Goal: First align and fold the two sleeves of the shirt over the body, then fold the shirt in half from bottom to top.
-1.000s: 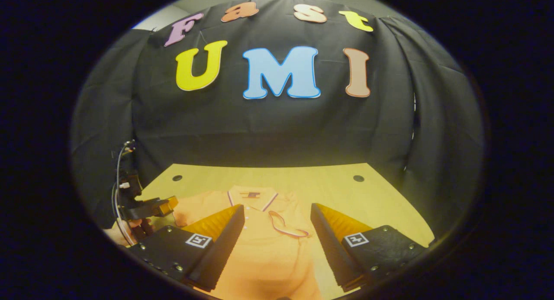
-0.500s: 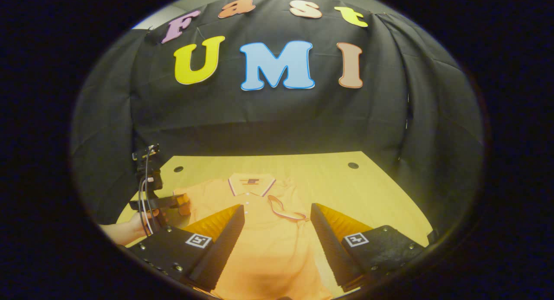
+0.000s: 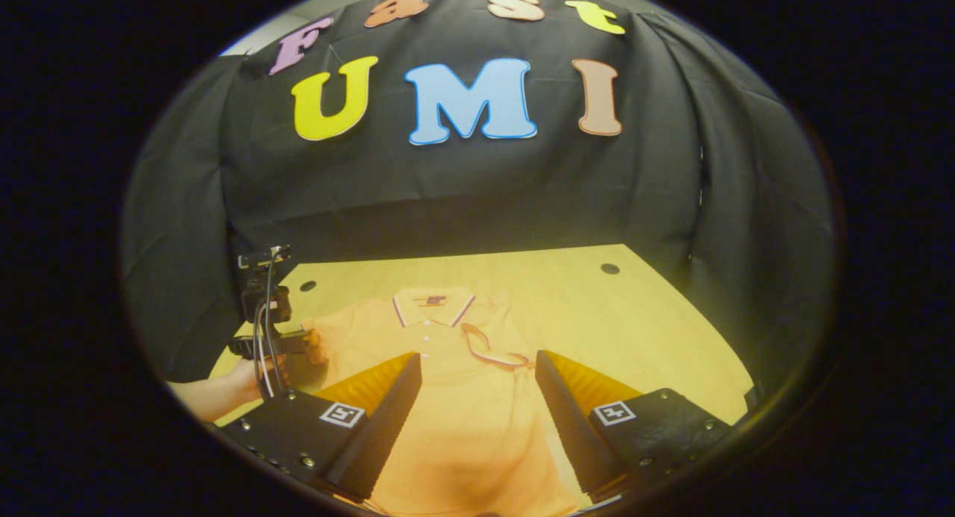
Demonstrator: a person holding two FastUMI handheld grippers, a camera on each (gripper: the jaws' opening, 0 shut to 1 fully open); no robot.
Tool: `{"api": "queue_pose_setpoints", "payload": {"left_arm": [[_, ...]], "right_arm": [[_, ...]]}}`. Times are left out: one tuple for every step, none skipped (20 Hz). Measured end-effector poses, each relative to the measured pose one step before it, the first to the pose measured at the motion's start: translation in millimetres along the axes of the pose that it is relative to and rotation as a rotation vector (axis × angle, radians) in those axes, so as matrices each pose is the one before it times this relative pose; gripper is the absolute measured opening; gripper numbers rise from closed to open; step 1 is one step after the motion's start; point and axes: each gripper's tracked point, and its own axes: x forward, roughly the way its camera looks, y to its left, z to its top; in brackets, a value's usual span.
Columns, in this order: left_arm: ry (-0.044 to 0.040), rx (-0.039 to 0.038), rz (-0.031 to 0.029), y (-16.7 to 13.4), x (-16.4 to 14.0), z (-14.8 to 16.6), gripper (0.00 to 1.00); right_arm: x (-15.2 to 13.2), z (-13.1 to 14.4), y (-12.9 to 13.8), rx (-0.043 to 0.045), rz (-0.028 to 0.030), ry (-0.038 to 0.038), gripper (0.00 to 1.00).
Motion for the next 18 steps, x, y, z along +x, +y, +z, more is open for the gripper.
{"api": "queue_pose_setpoints", "payload": {"left_arm": [[-0.00337, 0.00178, 0.00227, -1.62, 0.19, 2.27, 0.2], [-0.0038, 0.00722, -0.00558, -1.59, -0.67, -0.28, 0.14], [-0.00391, 0.00147, -0.01088, -2.0, 0.28, 2.01, 0.09], [-0.00629, -0.00177, -0.00555, -1.98, 0.06, 2.34, 0.09], [-0.00836, 0.004, -0.00084, -1.0, -0.98, 3.04, 0.09], [-0.01108, 0.0089, -0.00046, -0.88, -1.26, 4.29, 0.09], [-0.01523, 0.01027, -0.00372, -3.08, -2.61, 6.94, 0.09], [-0.01727, 0.01132, -0.00538, -4.36, -3.23, 7.83, 0.09], [-0.01952, 0.00975, -0.00782, -5.76, -3.75, 8.89, 0.09], [-0.01772, 0.01127, -0.01019, -7.79, -3.87, 7.87, 0.09], [-0.01207, 0.01537, -0.0132, -9.5, -4.88, 7.2, 0.09], [-0.00823, 0.01144, -0.01143, -9.09, -2.68, 4.16, 0.09], [-0.00312, 0.01685, -0.01355, -10.69, -2.34, 3.22, 0.09], [-0.00092, 0.01894, -0.01365, -11.72, -1.5, 1.38, 0.09], [-0.00426, 0.01805, -0.01643, -11.53, -1.26, 2.82, 0.09], [-0.00108, 0.01815, -0.01855, -12.0, -0.81, 2.43, 0.09], [0.00492, 0.01794, -0.01601, -10.45, -0.7, 0.06, 0.09], [0.00687, 0.01723, -0.01665, -10.54, 0.08, -1.47, 0.09]], "right_arm": [[1.4, -2.95, -3.11, 0.01841, -0.00693, 0.00466, 0.95], [0.32, -0.29, -3.21, 0.01505, -0.0099, 0.00083, 0.95], [-0.7, -1.41, -3.27, 0.00846, -0.01035, 0.00164, 0.95], [-0.64, -0.06, -2.87, -0.00024, -0.01009, 0.00315, 0.95], [0.0, -0.21, -3.44, -0.00572, -0.01218, -0.00195, 0.95], [-0.45, 1.86, -2.51, -0.00502, -0.00929, -0.00422, 0.95], [0.66, 0.49, -0.29, -0.00089, -0.00271, -0.00396, 0.95], [0.44, 1.18, 0.3, 0.00194, 0.00205, -0.00068, 0.95], [0.85, -0.15, 0.03, -0.00119, 0.00602, 0.00122, 0.95], [0.37, 0.9, -0.2, -0.00855, 0.00574, 0.00081, 0.95], [-0.12, 1.38, -2.63, -0.01357, 0.00203, -0.00228, 0.95], [-1.34, 1.15, -2.72, -0.01301, -0.00101, -0.00162, 0.95], [-2.26, 0.05, -3.04, -0.00597, -0.00434, -0.00552, 0.95], [-2.82, 1.56, -3.11, 0.00261, -0.0062, -0.00831, 0.96], [-2.07, -0.78, -3.76, 0.00566, -0.00518, -0.00475, 0.95], [-1.59, -1.93, -2.99, 0.00334, -0.0042, -0.00033, 0.95], [-1.78, -3.99, -3.29, 0.00113, -0.0047, 0.00328, 0.95], [-0.88, -3.52, -2.97, 0.00317, -0.00234, 0.00736, 0.96]]}}
